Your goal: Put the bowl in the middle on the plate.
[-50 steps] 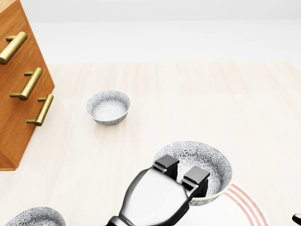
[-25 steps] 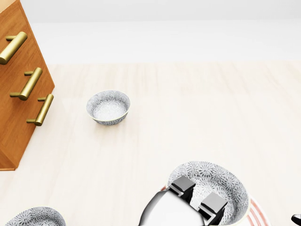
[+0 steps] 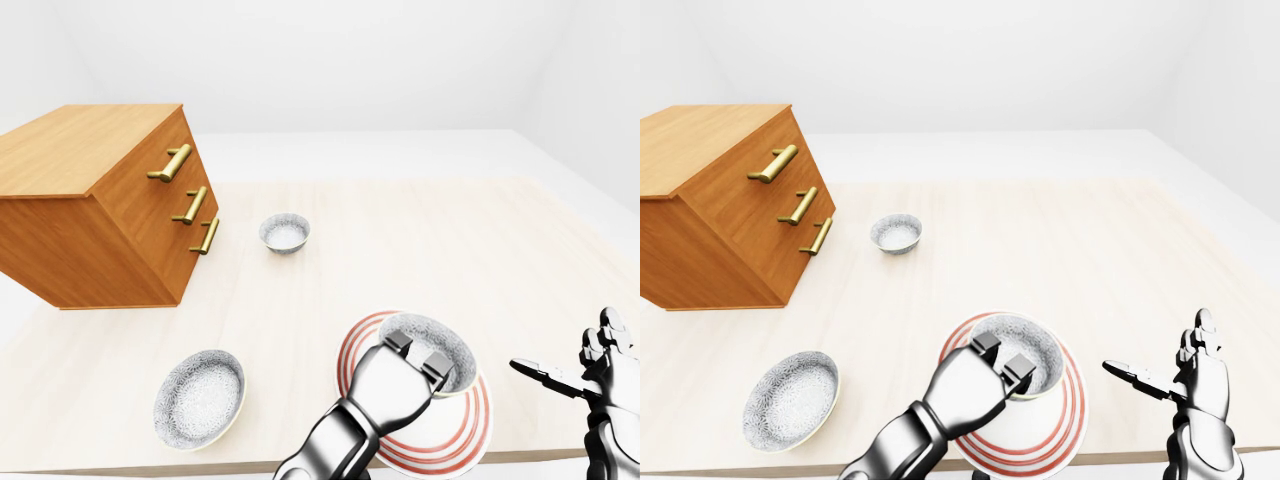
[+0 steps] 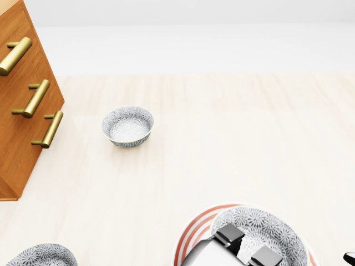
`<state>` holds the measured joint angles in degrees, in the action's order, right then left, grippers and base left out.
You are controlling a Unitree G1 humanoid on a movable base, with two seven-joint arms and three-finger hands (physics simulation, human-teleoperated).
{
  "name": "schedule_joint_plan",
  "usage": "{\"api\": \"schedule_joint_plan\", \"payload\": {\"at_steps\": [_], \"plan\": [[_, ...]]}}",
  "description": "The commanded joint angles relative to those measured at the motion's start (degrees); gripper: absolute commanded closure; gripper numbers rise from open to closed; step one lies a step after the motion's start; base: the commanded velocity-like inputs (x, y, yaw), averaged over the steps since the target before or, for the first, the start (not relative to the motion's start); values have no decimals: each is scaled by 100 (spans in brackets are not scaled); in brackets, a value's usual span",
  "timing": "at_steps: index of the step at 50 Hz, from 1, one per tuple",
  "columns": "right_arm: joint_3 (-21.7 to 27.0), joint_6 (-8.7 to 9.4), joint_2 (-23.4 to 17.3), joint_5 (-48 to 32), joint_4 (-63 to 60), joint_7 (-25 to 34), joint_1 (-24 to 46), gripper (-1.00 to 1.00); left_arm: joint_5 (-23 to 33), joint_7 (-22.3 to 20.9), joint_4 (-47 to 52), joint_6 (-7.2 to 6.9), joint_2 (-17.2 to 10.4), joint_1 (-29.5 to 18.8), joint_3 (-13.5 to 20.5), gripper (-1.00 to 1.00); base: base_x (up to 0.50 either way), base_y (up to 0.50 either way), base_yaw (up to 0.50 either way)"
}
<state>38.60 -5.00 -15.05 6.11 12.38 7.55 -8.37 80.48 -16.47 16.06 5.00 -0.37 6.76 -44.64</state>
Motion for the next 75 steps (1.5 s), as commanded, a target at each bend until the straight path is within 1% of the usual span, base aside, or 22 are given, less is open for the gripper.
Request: {"api": "schedule_joint_plan", "payload": {"at_steps": [1,11,13,19,20,21,25,30,35,41,46,55,63,75], "plan": [[10,0,18,-10,-38,9,-7,-100,-42,161,-91,0,39,-58,19,100,0,0,0],[19,0,25,-11,-27,17,-15,-100,67,317,-283,0,38,-72,92,100,0,0,0],[8,0,3,-15,52,6,17,-100,163,434,-344,0,-10,-8,56,100,0,0,0],[2,0,-1,5,26,-2,-7,-100,118,353,-336,0,-21,-24,133,100,0,0,0],[-3,0,-5,-3,77,-1,6,-100,57,348,-309,0,-1,-25,162,100,0,0,0],[-17,0,-13,-20,137,-12,23,-100,-53,235,-323,0,16,30,178,100,0,0,0],[-45,0,-35,-20,124,-31,23,-100,-24,288,-389,0,-51,-8,243,100,0,0,0],[-42,0,-26,-24,20,-24,17,-100,-8,282,-474,0,-12,-60,322,100,0,0,0],[-19,0,1,-38,-19,-8,-5,-100,11,283,-472,0,-21,-36,316,100,0,0,0],[-1,0,10,-60,-33,-6,3,-100,-17,246,-454,0,-87,50,227,100,0,0,0],[-18,0,-16,-57,97,-12,28,-100,179,561,-678,0,-114,78,158,100,0,0,0],[-33,0,-25,-49,108,-33,25,-100,135,428,-620,0,-107,85,153,100,0,0,0],[-28,0,-17,-47,28,-32,6,-100,190,501,-669,0,-116,110,113,100,0,0,0],[-35,0,-37,-51,56,-49,34,-100,197,541,-746,0,-95,73,151,100,0,0,0]]}}
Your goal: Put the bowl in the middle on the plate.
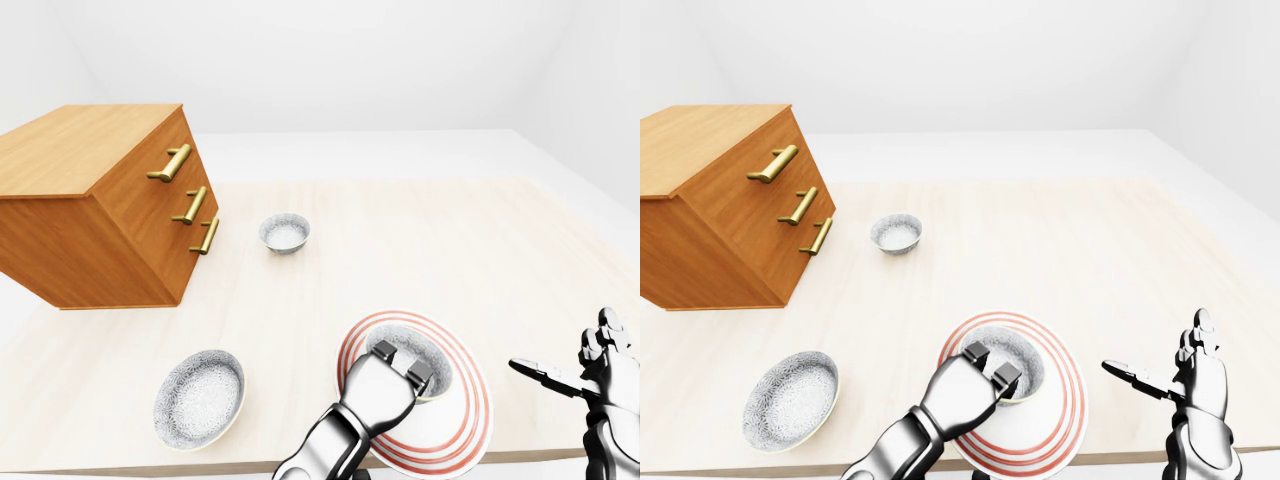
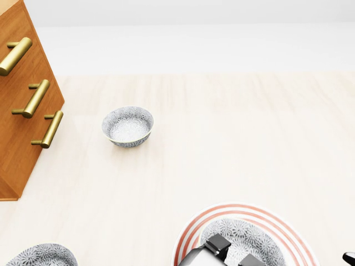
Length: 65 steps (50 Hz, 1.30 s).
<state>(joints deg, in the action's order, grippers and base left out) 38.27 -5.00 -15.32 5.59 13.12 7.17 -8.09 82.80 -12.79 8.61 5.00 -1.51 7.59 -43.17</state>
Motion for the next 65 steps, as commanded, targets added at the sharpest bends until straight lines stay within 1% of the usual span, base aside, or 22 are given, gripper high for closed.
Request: {"api": "schedule_joint_plan", "payload": {"at_steps": [1,6,7,8,9,10,11,12,24,28,36,40,44,45,47,49,54,57,60,61,65], "plan": [[-1,0,-6,1,-15,-10,2,-100,-32,181,-11,0,20,-11,4,100,0,0,0],[-9,0,-17,-1,104,-16,17,-100,-49,193,-23,0,47,-12,-5,100,0,0,0],[-11,0,-22,3,56,-21,11,-100,-53,200,-32,0,48,-19,-1,82,0,0,0],[-12,0,-22,4,42,-22,9,-100,-54,203,-37,0,48,-20,1,63,0,0,0],[-12,0,-28,3,62,-23,19,-100,-64,219,-37,0,53,-27,5,18,0,0,0],[-11,0,-29,5,48,-24,17,-100,-70,219,-34,0,56,-28,7,4,0,0,0],[-2,0,-18,16,0,-17,-7,-100,-102,162,-52,0,55,-11,18,-79,0,0,0],[1,0,-14,15,-3,-13,-7,-100,-104,159,-53,0,46,-5,10,-100,0,0,0],[24,0,-25,21,-9,-18,-10,-100,-202,51,-11,0,101,-61,77,-100,0,0,0],[32,0,-36,21,25,-24,9,-100,-214,-1,40,0,96,-28,51,-100,0,0,0],[20,0,-57,14,88,-44,30,-100,-220,30,24,0,85,-54,77,-100,0,0,0],[7,0,-77,17,136,-58,47,-100,-343,-84,72,0,99,-10,70,-100,0,0,0],[10,0,-74,20,108,-56,36,-100,-399,-117,85,0,52,54,43,-100,0,0,0],[11,0,-74,20,108,-57,35,-100,-529,-174,77,0,42,135,33,-100,0,0,0],[6,0,-79,14,146,-62,46,-100,-504,-114,70,0,-20,149,-6,-100,0,0,0],[-2,0,-83,13,155,-67,44,-100,-605,-211,158,0,-54,195,-18,-100,0,0,0],[0,0,-75,9,120,-70,29,-100,-647,-229,188,0,-143,217,-11,-100,0,0,0],[9,0,-69,4,100,-68,23,-100,-705,-327,281,0,-205,286,-10,-100,0,0,0],[6,0,-70,1,133,-69,34,-100,-735,-291,328,0,-288,371,-23,-100,0,0,0],[0,0,-74,-7,164,-74,40,-100,-750,-278,376,0,-343,415,-8,-100,0,0,0],[-23,0,-84,-12,219,-76,41,-100,-907,-405,670,0,-411,462,75,-100,0,0,0]]}}
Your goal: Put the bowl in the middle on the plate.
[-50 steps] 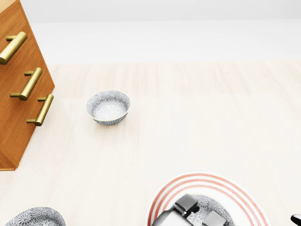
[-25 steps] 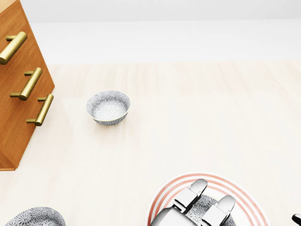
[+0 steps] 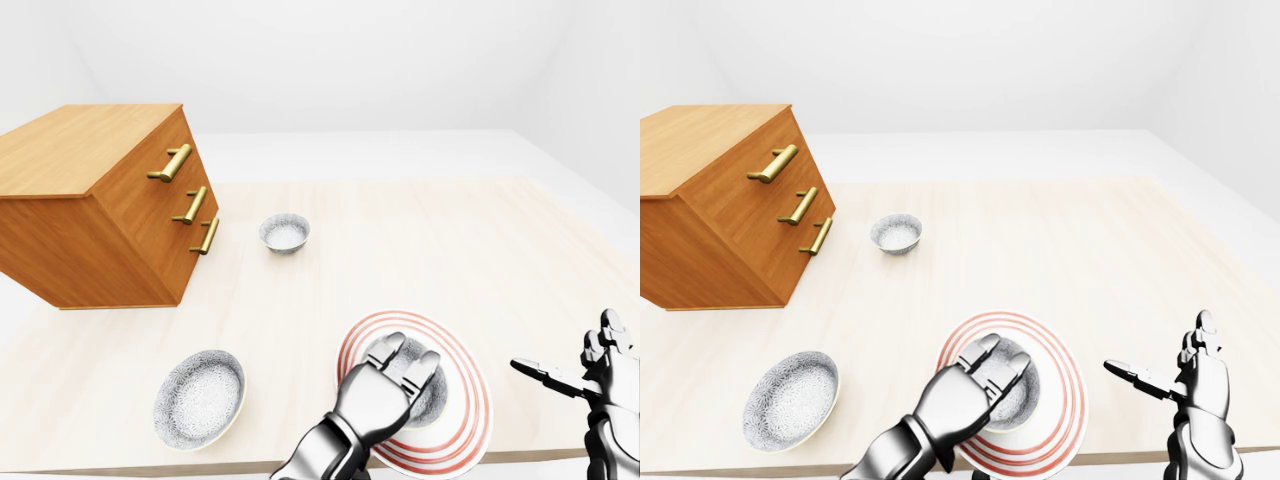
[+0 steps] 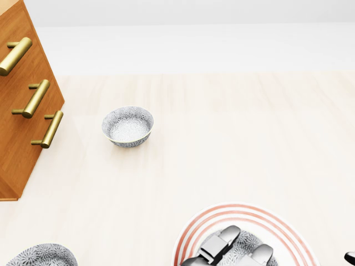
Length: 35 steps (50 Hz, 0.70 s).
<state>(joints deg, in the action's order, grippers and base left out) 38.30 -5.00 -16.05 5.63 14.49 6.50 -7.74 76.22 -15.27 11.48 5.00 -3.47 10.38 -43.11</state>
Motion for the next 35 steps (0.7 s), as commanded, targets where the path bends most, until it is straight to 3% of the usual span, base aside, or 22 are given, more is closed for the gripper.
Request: {"api": "schedule_joint_plan", "payload": {"at_steps": [1,9,14,16,19,26,35], "plan": [[-32,0,-20,-22,106,-10,12,-100,-316,-187,503,0,-242,193,139,-100,0,0,0],[-62,0,-18,-50,69,-5,-24,-100,-357,84,527,0,-307,236,304,-100,0,0,0],[-41,0,3,-78,30,25,-37,-100,-514,26,742,0,-331,294,393,-100,0,0,0],[-39,0,12,-91,22,32,-43,-100,-586,-38,855,0,-352,306,443,-100,0,0,0],[-63,0,3,-109,93,32,-28,-100,-1034,-202,1289,0,-430,352,780,-100,0,0,0],[-67,0,-28,-114,214,11,-1,-100,-1717,-528,1816,0,-480,601,1056,-100,0,0,0],[-80,0,-49,-119,222,-20,-1,-100,-2249,-1082,2430,0,-742,817,1501,-100,0,0,0]]}}
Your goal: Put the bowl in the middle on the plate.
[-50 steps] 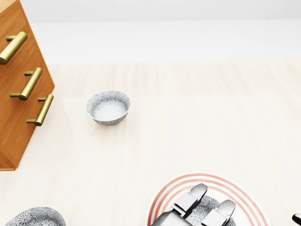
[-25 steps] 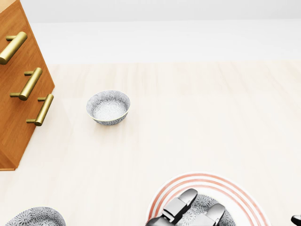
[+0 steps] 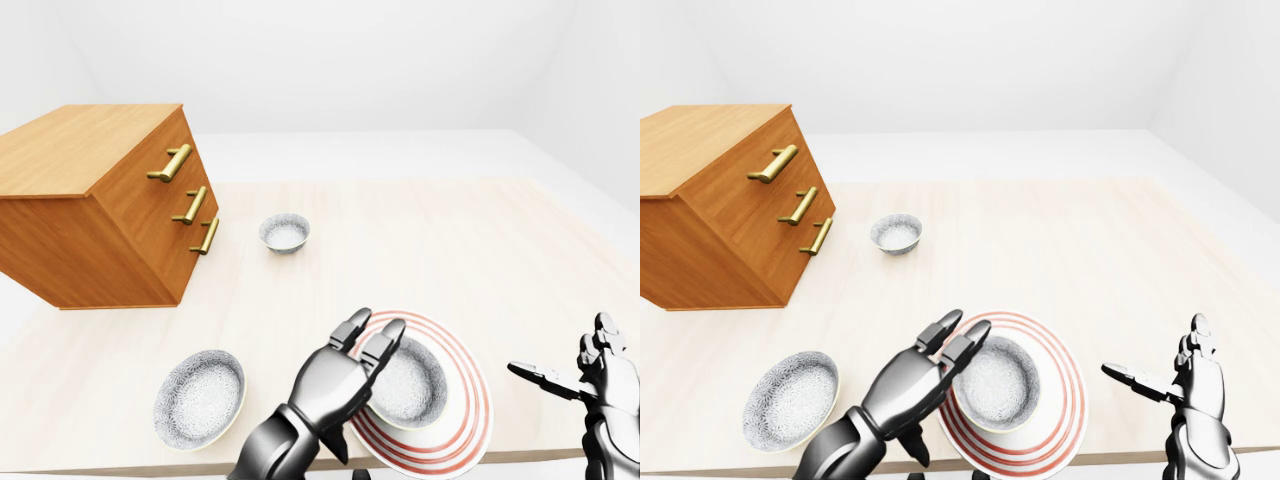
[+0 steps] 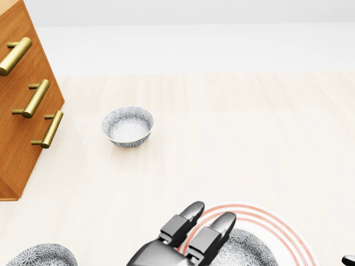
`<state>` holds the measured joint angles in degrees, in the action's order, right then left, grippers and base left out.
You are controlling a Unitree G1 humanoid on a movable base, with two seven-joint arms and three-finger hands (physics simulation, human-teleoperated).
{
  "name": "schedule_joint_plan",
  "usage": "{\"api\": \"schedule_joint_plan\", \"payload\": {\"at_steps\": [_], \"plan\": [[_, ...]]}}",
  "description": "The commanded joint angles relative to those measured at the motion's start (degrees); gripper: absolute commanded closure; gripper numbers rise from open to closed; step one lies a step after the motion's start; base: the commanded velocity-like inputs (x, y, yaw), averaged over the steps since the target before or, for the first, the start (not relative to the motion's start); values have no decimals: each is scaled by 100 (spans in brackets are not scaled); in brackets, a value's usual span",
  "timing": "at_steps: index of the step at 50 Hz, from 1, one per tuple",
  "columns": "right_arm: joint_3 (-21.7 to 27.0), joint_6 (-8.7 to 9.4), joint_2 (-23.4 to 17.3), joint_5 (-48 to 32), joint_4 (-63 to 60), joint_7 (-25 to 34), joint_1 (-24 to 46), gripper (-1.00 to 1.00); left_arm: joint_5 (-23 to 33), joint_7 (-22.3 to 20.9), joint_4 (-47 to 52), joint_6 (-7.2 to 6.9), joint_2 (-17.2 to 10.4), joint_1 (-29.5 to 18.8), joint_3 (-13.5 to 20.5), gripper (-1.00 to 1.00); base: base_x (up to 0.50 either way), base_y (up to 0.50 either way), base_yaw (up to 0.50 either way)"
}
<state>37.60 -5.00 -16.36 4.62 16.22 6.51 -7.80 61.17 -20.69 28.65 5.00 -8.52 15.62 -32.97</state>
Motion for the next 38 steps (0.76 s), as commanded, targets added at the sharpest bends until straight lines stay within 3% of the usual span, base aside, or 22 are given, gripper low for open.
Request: {"api": "schedule_joint_plan", "payload": {"at_steps": [1,9,17,18,19,20,21,22,24,29,32,33,36,38], "plan": [[-4,0,-9,-13,18,-17,-15,-100,-831,-609,771,0,-251,332,536,-100,0,0,0],[12,0,1,-15,-3,-5,-10,-100,-1731,-1367,1382,0,-275,548,1138,-100,0,0,0],[-20,0,-34,-10,126,-34,19,-100,-2658,-1931,1843,0,174,56,2291,-100,0,0,0],[-20,0,-33,-10,97,-40,9,-100,-2685,-1931,1926,-46,164,-80,2504,-100,0,0,0],[-19,0,-34,-9,96,-41,10,-100,-2787,-1931,2004,-295,261,-286,2738,-100,0,0,0],[-18,0,-28,-5,77,-35,0,-100,-3077,-1931,2231,-862,315,-635,3152,-100,0,0,0],[-19,0,-30,-10,99,-35,5,-100,-3085,-1931,2245,-893,340,-664,3190,-100,0,0,0],[-21,0,-32,-11,103,-35,9,-100,-3242,-1931,2268,-1000,286,-813,3486,-100,0,0,0],[-25,0,-39,-14,148,-35,23,-100,-3469,-1931,2189,-1000,250,-991,3853,-100,0,0,0],[-53,0,-69,-7,224,-63,44,-100,-3804,-1931,1617,-1000,173,-1389,4375,-100,0,0,0],[-42,0,-49,1,102,-59,1,-100,-3639,-1931,1161,-941,51,-1500,4511,-100,0,0,0],[-40,0,-52,-7,146,-56,17,-100,-3564,-1931,904,-1000,55,-1685,4624,-100,0,0,0],[-36,0,-45,-5,92,-51,5,-100,-3553,-1922,798,-1000,69,-1767,4667,-100,0,0,0],[-20,0,-29,-10,36,-41,-9,-100,-3701,-1533,520,-1000,-19,-1945,4821,-100,0,0,0]]}}
